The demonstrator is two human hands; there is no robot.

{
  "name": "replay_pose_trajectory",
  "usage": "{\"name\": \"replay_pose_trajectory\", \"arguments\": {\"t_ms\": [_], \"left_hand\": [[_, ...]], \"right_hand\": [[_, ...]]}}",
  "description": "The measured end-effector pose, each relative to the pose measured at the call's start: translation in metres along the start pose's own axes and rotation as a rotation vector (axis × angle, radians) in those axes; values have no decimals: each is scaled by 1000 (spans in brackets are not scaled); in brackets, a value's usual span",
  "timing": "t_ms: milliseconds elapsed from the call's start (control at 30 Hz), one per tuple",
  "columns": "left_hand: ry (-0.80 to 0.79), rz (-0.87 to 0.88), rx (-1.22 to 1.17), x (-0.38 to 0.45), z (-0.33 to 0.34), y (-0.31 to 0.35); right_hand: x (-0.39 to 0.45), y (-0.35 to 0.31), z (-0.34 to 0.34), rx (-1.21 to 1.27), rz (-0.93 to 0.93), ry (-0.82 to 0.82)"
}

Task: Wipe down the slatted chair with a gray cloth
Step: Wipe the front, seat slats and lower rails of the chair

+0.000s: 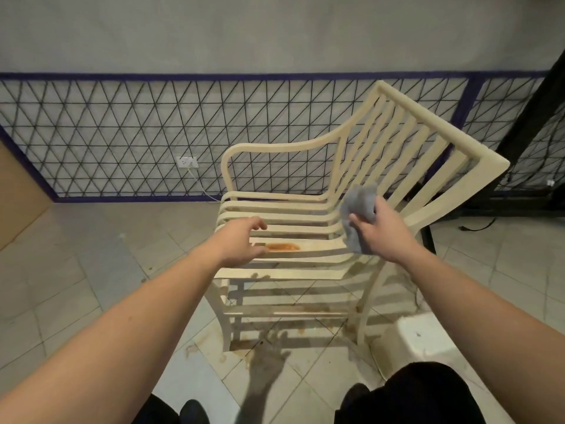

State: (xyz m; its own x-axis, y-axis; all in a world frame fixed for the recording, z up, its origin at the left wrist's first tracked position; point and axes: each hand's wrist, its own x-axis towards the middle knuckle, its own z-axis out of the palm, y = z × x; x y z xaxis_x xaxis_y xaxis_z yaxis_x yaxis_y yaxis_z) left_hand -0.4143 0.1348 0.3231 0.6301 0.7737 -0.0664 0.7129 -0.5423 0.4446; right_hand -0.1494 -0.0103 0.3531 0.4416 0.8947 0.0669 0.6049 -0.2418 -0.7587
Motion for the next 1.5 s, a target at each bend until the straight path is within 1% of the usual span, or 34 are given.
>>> {"name": "replay_pose_trajectory", "arguments": {"t_ms": [33,100,200,267,333,433,467,533,633,667,733,767,800,867,900,933,1000,1067,1233,1300,1333,1433,1500], "left_hand": [[-20,-15,75,-1,3,-11],[-60,-32,153,-4,8,-25],[-90,-27,233,-4,10,-34],[-67,-36,251,-3,9,-35],[-35,-36,253,-2,7,-36],[-20,-40,269,-2,7,-39],[-18,-47,263,-2,7,-39],[-8,-49,242,-3,7,-40],[9,-47,208,-7,3,-42],[9,-55,199,-8,1,-44],[6,-74,183,-10,-4,-49],[6,-83,171,-12,-5,-52],[4,-93,159,-13,-7,-54],[7,-106,147,-15,-7,-57],[14,-108,143,-15,-7,-58],[21,-114,139,-15,-6,-58],[42,-126,135,-16,-4,-57],[65,-138,126,-16,-1,-55],[83,-150,114,-15,0,-53],[89,-151,112,-16,0,-51],[95,-151,114,-17,0,-51],[106,-150,117,-18,1,-50],[111,-146,119,-19,1,-50]], "right_hand": [[6,6,0,-177,-59,-46],[16,22,8,-410,-160,-153],[22,49,32,-630,-384,-246],[20,57,49,-766,-443,-246],[16,56,64,-801,-482,-234],[4,49,77,-738,-585,-245],[0,46,74,-693,-589,-267],[-4,37,60,-544,-484,-290],[4,27,38,-363,-250,-208],[10,23,33,-334,-196,-169],[22,18,31,-368,-178,-93],[26,15,33,-411,-189,-85],[27,13,37,-446,-205,-112],[21,14,53,-508,-249,-291],[17,17,64,-587,-304,-369],[13,21,73,-679,-374,-404],[10,28,86,-750,-452,-352],[7,31,94,-718,-484,-298],[-17,33,98,-507,-567,-359],[-30,31,89,-397,-581,-275],[-37,28,83,-333,-549,-215],[-41,17,67,-178,-319,-56],[-31,9,57,-128,-258,11]]}}
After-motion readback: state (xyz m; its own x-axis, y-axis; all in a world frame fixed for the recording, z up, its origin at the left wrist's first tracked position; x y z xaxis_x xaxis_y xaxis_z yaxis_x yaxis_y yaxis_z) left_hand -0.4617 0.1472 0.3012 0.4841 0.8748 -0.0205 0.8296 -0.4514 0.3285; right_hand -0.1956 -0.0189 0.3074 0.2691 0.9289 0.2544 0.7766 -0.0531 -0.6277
